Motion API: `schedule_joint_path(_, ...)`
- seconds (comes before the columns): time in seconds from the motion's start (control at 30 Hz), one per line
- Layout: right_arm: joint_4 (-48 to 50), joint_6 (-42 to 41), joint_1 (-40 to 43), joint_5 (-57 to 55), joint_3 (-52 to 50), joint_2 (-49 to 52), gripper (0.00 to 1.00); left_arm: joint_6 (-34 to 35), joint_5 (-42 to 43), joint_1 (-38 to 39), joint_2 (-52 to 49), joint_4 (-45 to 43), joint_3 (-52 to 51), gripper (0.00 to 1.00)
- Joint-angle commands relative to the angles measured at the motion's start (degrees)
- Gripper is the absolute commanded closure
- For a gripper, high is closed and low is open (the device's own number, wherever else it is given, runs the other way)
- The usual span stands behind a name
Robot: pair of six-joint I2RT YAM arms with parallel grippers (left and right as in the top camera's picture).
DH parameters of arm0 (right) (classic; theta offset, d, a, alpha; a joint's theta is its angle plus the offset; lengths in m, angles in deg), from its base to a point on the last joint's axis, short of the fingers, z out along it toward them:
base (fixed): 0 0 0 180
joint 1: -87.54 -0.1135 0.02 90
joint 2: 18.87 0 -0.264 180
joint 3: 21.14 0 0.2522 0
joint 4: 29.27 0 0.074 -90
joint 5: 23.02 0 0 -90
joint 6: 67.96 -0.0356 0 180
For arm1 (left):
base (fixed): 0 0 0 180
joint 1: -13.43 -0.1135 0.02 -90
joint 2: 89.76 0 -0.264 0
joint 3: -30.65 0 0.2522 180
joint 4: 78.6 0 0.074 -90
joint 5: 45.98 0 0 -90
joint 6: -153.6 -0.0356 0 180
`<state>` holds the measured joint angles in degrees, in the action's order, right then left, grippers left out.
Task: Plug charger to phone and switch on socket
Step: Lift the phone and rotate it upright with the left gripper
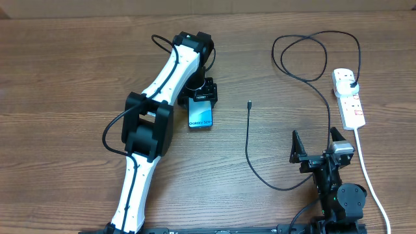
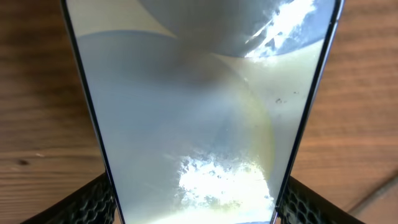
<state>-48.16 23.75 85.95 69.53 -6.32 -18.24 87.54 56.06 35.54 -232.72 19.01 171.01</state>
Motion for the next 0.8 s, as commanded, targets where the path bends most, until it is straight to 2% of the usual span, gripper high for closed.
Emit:
schedule_joint_path(0.0,0.37,0.26,-0.22,-0.35,-0.57,-0.39,0.00,-5.29,10.40,-1.64,-0.17,1.88,1.77,0.28)
schedule_joint_path(0.23,0.37,0.26,-0.22,-0.35,-0.57,-0.39,0.00,-13.00,28.17,-5.03,-0.17,6.36,1.77,0.29)
schedule_joint_path(0.47,0.37,0.26,-0.22,-0.35,-0.57,-0.39,0.00,-13.86,37.33,-8.76,-0.17,10.88,1.77,0.32)
schedule_joint_path(0.53,0.37,0.26,-0.22,-0.35,-0.57,-0.39,0.00,-16.59,42.05,-9.97,-0.17,13.05,1.77,0.32)
schedule_joint_path(0.77,0.37,0.26,-0.22,-0.35,-0.57,-0.39,0.00,-18.38,55.17,-12.48,-0.17,13.03,1.75,0.34)
